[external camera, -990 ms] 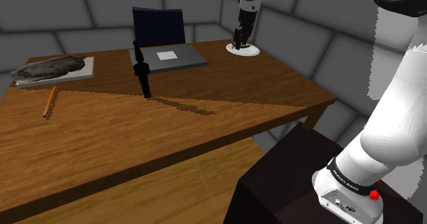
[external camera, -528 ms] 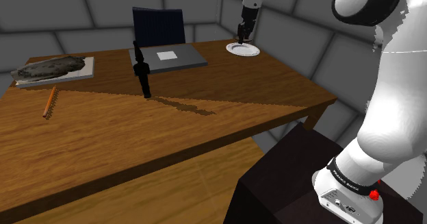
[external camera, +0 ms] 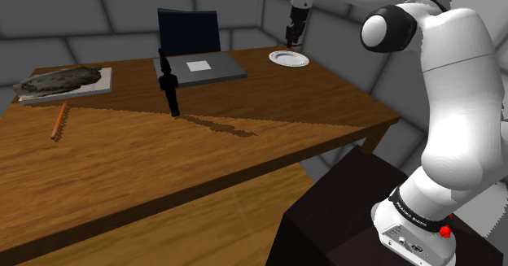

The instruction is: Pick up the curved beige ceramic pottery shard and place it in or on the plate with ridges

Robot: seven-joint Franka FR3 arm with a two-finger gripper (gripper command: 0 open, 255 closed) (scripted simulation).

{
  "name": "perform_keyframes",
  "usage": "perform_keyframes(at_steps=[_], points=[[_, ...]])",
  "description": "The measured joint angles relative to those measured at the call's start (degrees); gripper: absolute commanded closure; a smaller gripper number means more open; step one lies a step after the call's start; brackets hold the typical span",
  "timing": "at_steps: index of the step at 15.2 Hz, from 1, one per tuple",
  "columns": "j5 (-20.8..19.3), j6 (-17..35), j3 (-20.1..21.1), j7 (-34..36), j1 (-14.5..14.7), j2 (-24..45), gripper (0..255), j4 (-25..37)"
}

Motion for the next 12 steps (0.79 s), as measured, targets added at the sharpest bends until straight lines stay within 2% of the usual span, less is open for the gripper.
perform_keyframes(at_steps=[12], points=[[0.07,9.48,0.0,-0.46,0.37,-1.12,255,-10.61]])
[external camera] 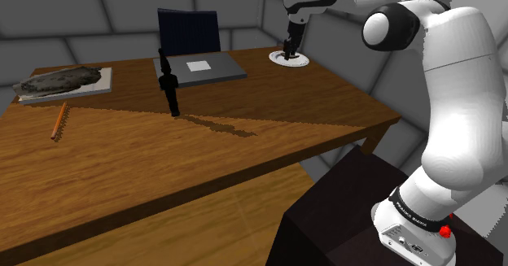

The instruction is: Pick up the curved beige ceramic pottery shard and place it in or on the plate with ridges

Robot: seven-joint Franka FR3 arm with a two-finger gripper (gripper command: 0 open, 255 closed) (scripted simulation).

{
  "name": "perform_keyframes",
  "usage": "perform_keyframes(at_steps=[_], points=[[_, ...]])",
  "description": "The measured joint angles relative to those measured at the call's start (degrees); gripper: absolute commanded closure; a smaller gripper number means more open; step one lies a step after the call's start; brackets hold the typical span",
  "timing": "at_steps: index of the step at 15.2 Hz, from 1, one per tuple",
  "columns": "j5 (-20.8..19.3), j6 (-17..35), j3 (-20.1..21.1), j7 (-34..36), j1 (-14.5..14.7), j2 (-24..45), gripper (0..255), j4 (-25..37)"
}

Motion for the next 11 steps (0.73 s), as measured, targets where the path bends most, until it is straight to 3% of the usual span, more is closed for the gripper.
perform_keyframes(at_steps=[5,6,11], points=[[0.01,0.38,0.0,-0.02,0.0,0.04,255,-0.31],[0.01,0.39,0.0,-0.02,0.0,0.05,0,-0.31],[0.01,0.4,0.0,-0.02,0.0,0.04,0,-0.31]])
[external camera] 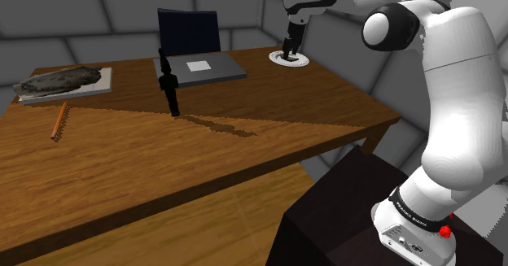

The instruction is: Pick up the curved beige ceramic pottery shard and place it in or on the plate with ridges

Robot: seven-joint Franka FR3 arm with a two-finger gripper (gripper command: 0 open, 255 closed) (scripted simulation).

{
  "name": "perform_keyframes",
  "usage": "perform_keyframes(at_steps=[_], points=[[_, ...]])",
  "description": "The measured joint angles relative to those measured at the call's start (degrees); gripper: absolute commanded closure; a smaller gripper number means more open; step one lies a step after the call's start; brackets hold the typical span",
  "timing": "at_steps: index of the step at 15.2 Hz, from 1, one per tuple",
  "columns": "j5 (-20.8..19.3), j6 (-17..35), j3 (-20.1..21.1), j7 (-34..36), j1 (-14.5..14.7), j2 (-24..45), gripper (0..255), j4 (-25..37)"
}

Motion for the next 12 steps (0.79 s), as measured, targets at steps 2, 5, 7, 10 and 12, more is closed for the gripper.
perform_keyframes(at_steps=[2,5,7,10,12], points=[[-0.01,-0.83,-0.02,-0.04,-0.07,-0.16,0,0.67],[-0.06,-6.21,0.0,0.3,-0.23,0.77,0,7.1],[-0.07,-6.98,-0.03,0.22,-0.32,0.22,0,7.28],[-0.08,-7.21,-0.04,0.21,-0.32,-0.03,0,7.22],[-0.08,-7.24,-0.04,0.2,-0.32,-0.06,0,7.2]])
